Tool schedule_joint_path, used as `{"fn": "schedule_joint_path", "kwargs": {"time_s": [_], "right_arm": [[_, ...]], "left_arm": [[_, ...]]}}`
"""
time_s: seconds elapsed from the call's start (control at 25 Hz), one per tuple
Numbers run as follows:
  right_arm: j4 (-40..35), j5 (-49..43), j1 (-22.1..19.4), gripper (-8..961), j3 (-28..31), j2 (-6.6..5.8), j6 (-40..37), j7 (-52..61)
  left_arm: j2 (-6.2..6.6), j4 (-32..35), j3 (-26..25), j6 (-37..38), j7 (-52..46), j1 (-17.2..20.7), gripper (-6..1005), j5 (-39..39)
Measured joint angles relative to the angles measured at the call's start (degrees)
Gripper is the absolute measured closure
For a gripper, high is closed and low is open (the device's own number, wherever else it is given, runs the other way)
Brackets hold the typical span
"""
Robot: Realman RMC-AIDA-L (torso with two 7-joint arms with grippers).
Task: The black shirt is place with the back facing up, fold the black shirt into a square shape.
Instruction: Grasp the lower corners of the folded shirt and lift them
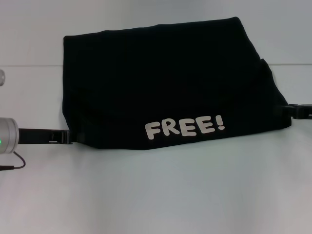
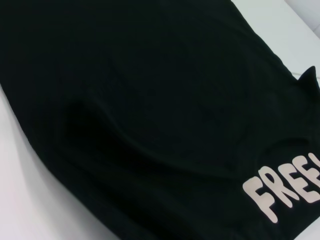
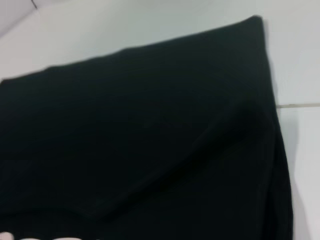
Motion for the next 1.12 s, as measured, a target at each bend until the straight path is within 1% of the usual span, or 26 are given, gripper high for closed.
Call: {"fn": "schedule_joint_path", "kwargs": {"time_s": [0.16,0.4,0.6,0.88,1.12], "right_arm": [[0.7,-0.4,1.4,547,-4.3,0.68,3.4,2.3],[3.3,-0.5,2.8,445,-5.5,0.88,6.0,2.6],[3.3,-0.5,2.5,454,-5.3,1.06,6.7,2.6],[3.2,-0.5,2.0,454,-5.2,0.82,6.9,2.6],[3.4,-0.5,1.8,453,-5.5,1.04,8.4,2.6]], "left_arm": [[0.1,0.0,-0.2,-0.1,0.0,-0.2,1001,0.0],[0.2,0.0,-0.3,-0.2,0.0,-0.3,1001,0.0],[0.31,0.0,-0.3,-0.3,0.0,-0.5,1001,-0.1],[0.31,0.0,-0.2,-0.4,0.0,-0.8,1001,-0.1],[0.28,0.0,-0.1,-0.5,0.0,-1.0,1000,-0.1]]}}
